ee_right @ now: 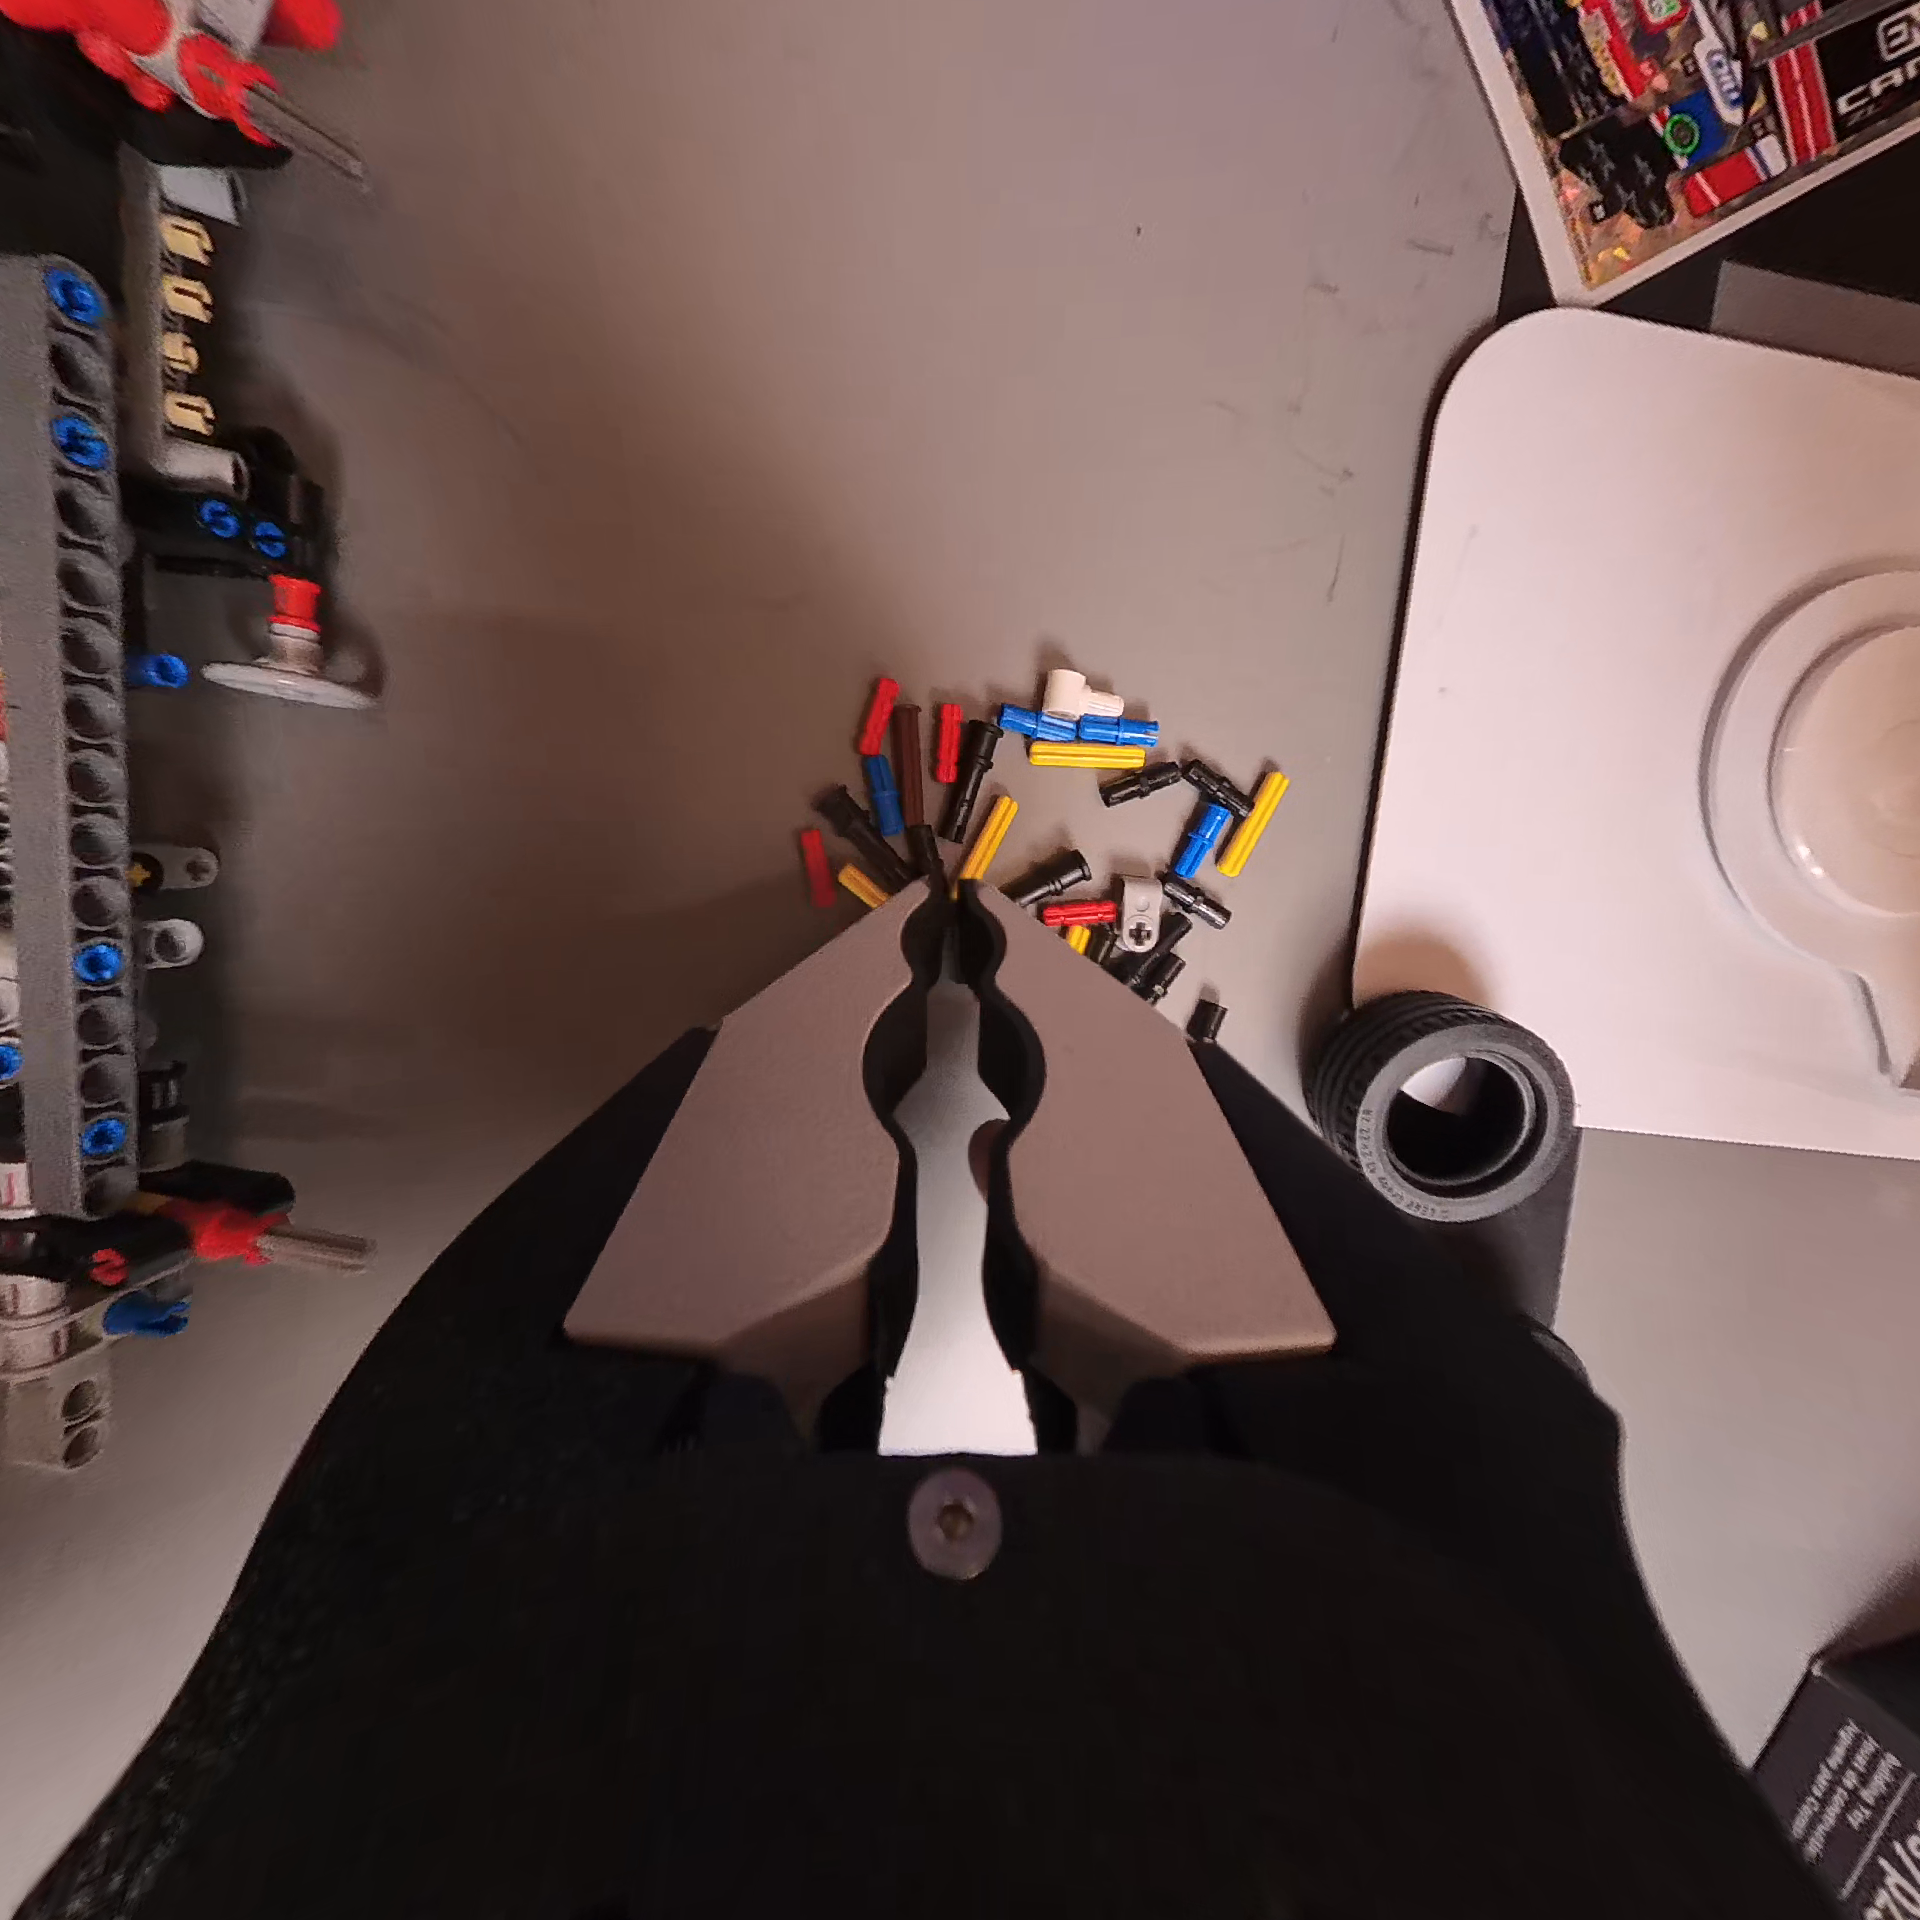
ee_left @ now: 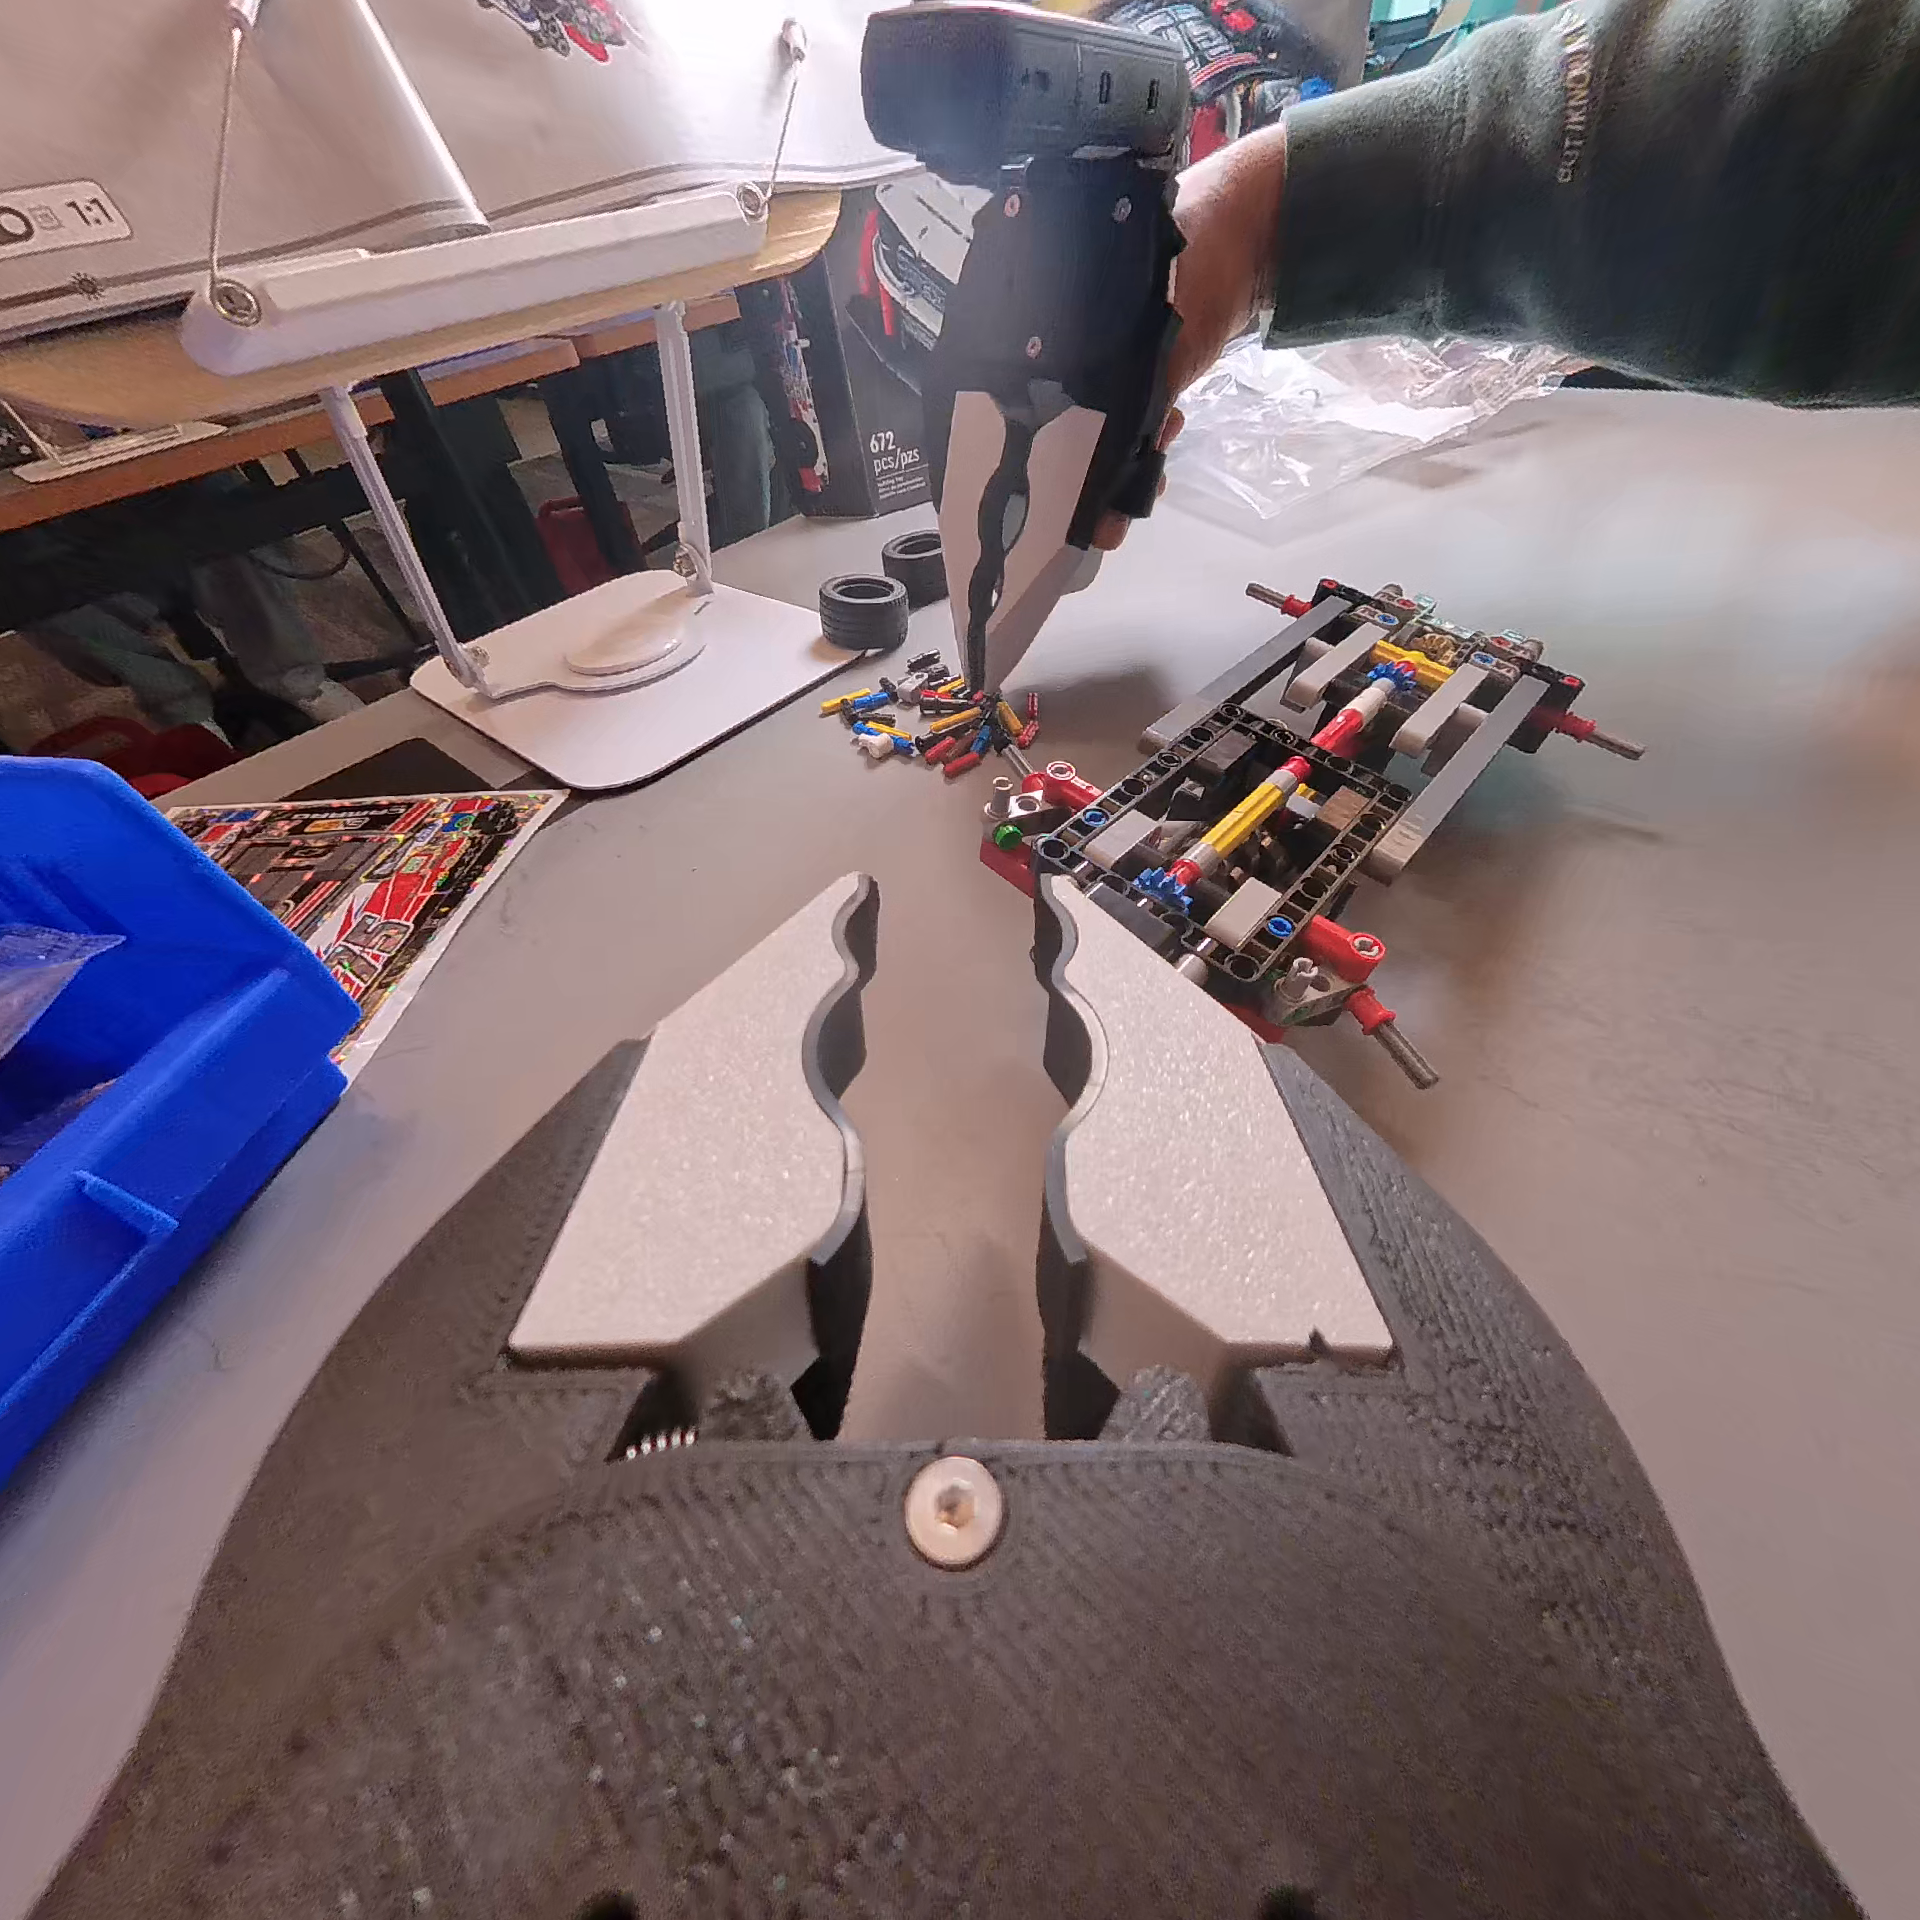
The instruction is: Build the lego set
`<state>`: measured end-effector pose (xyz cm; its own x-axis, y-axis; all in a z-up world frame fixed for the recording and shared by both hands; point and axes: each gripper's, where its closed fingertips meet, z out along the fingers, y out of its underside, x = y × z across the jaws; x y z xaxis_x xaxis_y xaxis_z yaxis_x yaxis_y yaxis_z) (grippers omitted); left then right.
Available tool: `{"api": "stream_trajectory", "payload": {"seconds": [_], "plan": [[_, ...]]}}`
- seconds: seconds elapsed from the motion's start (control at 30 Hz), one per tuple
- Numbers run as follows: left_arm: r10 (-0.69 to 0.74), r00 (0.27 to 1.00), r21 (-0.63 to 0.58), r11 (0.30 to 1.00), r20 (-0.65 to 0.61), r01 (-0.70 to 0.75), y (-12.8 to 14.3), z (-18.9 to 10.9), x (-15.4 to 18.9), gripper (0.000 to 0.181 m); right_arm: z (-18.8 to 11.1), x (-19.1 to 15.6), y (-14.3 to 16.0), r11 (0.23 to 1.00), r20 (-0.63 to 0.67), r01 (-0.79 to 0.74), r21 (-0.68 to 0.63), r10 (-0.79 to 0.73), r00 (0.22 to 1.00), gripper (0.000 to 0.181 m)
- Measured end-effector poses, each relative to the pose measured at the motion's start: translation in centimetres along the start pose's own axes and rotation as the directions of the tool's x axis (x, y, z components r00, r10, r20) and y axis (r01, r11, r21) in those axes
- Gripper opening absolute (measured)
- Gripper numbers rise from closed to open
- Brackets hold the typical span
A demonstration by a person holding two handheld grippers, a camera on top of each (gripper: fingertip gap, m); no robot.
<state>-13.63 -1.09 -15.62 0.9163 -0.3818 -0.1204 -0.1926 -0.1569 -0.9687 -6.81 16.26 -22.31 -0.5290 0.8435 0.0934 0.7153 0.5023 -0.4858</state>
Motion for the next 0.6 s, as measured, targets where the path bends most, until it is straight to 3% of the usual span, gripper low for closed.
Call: {"api": "stream_trajectory", "payload": {"seconds": [0.03,0.27,0.6], "plan": [[0.001,1.000,0.000,1.000,-0.001,-0.001,0.0,0.0,0.0,0.029,-0.1,-0.2,-0.2,1.000,0.003,0.007,0.001,-0.007,1.000,0.000],[0.003,1.000,-0.002,1.000,-0.003,-0.003,0.0,0.0,0.1,0.029,0.0,1.9,0.5,0.995,-0.105,0.075,-0.066,-0.082,0.991,0.003],[0.005,1.000,-0.001,1.000,-0.005,-0.005,0.0,0.0,0.1,0.028,0.9,1.9,0.3,0.996,-0.045,0.043,-0.076,-0.047,0.998,0.010]]}}
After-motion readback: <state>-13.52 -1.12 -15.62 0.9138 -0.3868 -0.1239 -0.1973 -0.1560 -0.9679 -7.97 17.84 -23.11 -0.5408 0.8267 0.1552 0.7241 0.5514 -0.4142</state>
